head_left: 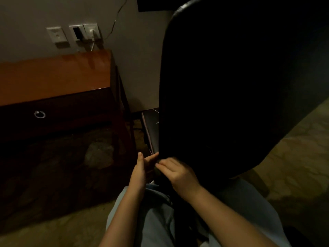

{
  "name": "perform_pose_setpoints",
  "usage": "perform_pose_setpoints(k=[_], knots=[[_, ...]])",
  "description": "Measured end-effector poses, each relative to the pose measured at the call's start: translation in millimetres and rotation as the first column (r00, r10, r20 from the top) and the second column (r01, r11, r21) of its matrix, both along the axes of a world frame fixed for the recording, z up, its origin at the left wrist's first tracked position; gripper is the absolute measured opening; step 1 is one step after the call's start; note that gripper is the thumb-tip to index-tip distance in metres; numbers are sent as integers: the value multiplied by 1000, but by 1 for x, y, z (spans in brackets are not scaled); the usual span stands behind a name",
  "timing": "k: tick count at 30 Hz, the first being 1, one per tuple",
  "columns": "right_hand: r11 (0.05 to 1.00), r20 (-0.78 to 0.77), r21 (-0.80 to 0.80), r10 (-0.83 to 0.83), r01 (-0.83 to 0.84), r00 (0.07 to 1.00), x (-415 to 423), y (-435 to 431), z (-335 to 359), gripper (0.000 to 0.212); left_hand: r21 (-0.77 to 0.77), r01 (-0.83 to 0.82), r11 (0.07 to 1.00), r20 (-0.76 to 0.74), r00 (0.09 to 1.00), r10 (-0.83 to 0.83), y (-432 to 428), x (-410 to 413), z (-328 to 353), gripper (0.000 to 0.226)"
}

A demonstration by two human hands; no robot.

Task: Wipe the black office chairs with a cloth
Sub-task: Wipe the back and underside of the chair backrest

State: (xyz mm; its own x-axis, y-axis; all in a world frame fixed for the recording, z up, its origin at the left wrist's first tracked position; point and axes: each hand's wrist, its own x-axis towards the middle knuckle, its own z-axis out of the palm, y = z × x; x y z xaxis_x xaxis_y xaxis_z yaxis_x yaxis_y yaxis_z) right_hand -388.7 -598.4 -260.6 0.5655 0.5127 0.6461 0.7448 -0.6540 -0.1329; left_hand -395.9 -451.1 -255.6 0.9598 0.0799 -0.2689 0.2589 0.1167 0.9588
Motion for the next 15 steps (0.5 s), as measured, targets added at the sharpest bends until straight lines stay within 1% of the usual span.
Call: perform_pose_setpoints(k=[2,4,6,8,9,10,11,12,13,14,15], knots=[[999,-65,-52,7,-10,998,-3,-4,-7,31,5,5,1000,14,1000,-5,2,-4,2,58],[998,-74,-66,-22,17,997,-2,-18,-7,34,9,32,999,15,999,-32,3,-3,1,59],[994,-51,45,-95,98,994,1,-43,-2,40,28,32,999,14,999,-32,3,-3,3,54],[948,-38,216,-232,234,972,1,-73,8,42,100,16,995,63,998,-23,3,-7,2,40],[897,-46,318,-308,307,950,1,-87,15,41,191,13,982,111,993,-35,3,-9,0,32],[816,-87,432,-385,383,919,2,-102,21,39,289,6,957,160,986,-55,3,-11,-1,26],[703,-162,543,-449,459,879,2,-115,28,38,377,-6,926,201,977,-75,5,-13,-4,22],[570,-256,637,-479,519,840,4,-125,33,36,436,-31,899,241,967,-84,6,-14,-6,23],[454,-332,693,-488,560,807,6,-134,36,34,474,-63,878,273,959,-78,6,-15,-7,25],[376,-372,718,-504,586,779,10,-139,37,32,488,-96,867,301,952,-64,5,-16,-6,26],[332,-392,722,-526,607,755,13,-141,38,34,489,-129,863,326,944,-43,4,-16,-4,25]])
